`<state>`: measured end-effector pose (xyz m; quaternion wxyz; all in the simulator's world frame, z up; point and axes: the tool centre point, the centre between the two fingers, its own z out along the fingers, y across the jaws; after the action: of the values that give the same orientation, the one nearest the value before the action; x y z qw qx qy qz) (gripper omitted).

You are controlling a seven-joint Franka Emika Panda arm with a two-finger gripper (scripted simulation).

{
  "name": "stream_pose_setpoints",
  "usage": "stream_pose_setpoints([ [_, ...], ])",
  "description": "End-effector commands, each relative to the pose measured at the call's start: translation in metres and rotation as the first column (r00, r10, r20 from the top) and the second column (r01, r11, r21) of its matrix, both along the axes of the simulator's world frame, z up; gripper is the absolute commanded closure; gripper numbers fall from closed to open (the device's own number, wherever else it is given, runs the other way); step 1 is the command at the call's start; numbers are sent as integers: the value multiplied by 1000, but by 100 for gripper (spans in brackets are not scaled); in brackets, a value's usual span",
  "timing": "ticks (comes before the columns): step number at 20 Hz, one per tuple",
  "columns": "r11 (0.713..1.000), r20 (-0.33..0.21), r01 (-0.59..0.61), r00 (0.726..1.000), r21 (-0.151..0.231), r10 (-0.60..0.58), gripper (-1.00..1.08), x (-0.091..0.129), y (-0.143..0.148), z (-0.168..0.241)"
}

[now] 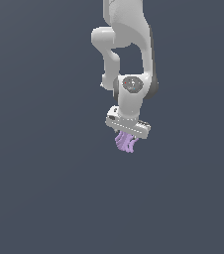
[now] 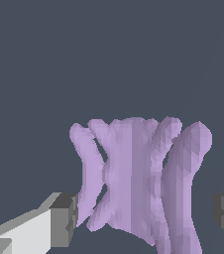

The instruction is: Pick up the object and move it to a goal position.

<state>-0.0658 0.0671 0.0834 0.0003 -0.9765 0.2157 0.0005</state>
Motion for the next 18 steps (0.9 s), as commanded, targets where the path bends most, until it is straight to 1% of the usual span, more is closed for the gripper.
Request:
stream_pose_setpoints([
  [1,1000,1,8,1000,-1,-8,-92,-2,2,-2],
  [8,1000,0,7,1000,-1,-7,-92,-2,3,-7],
  [18,1000,1,10,1000,-1,-10,-92,-3,3,-48],
])
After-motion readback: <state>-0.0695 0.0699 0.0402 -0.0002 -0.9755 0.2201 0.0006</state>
